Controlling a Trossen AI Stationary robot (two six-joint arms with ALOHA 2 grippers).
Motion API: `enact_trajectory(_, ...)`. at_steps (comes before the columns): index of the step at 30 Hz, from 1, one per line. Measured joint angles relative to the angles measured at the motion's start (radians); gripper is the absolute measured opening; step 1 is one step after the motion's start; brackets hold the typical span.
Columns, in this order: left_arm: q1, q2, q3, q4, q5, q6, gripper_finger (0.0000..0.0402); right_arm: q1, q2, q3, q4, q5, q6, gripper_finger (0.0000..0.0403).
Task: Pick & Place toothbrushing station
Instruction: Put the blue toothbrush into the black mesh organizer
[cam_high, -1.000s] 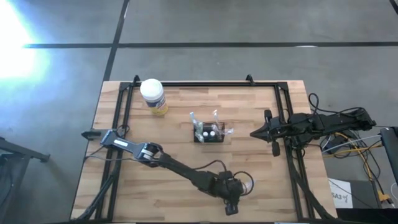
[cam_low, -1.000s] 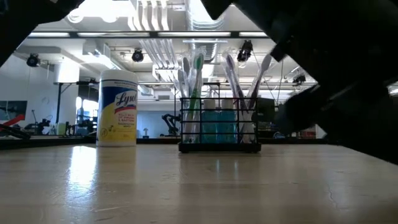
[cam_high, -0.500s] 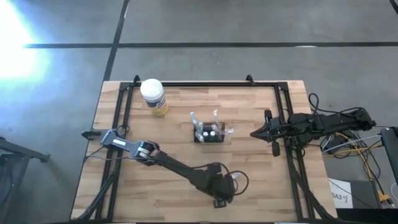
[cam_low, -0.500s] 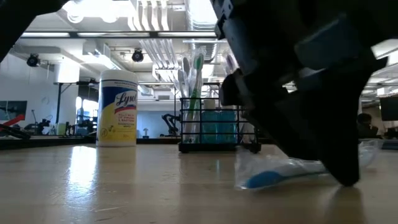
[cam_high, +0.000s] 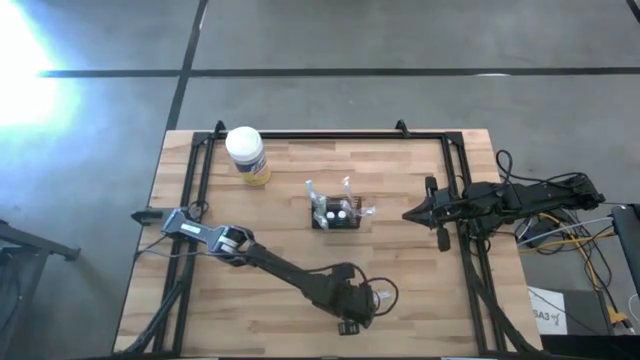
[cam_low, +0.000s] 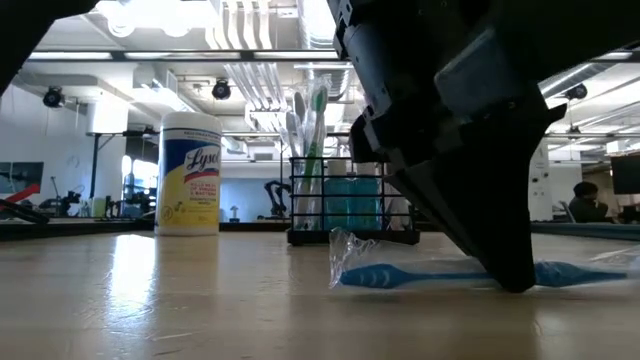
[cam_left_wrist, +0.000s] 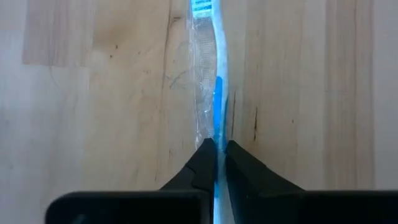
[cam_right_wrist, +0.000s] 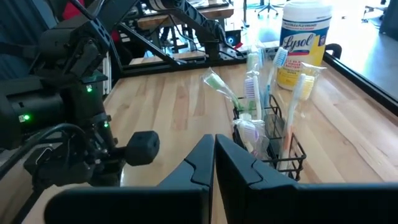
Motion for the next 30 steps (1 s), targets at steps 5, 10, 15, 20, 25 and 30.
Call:
enact_trajectory(5,-0.042,-0.074,-0.020,0.001,-0.088,0.085,0.0018,0.000,-0.002,0.000,0.001,-0.001,0.000,0.0013)
enact_trajectory(10,-0.102,-0.301,-0.104,0.021,-0.232,0.117,0.0018,0.000,-0.002,-0.001,-0.001,-0.002,0.000,0.0013)
enact_trajectory(15,-0.172,-0.581,-0.406,0.202,-0.385,0.108,0.0018,0.000,-0.002,-0.003,0.000,-0.008,0.000,0.0013)
enact_trajectory(20,-0.270,-0.949,-0.821,0.509,-0.575,0.125,0.0018,0.000,0.000,-0.016,0.016,-0.008,-0.015,0.0013)
enact_trajectory(25,-0.306,-1.216,-1.326,0.988,-0.628,0.173,0.0018,0.000,0.035,-0.066,0.181,-0.017,-0.037,0.0013)
enact_trajectory(30,-0.289,-1.356,-1.689,1.547,-0.582,0.320,0.0018,0.000,0.089,-0.110,0.425,-0.058,-0.123,0.0013)
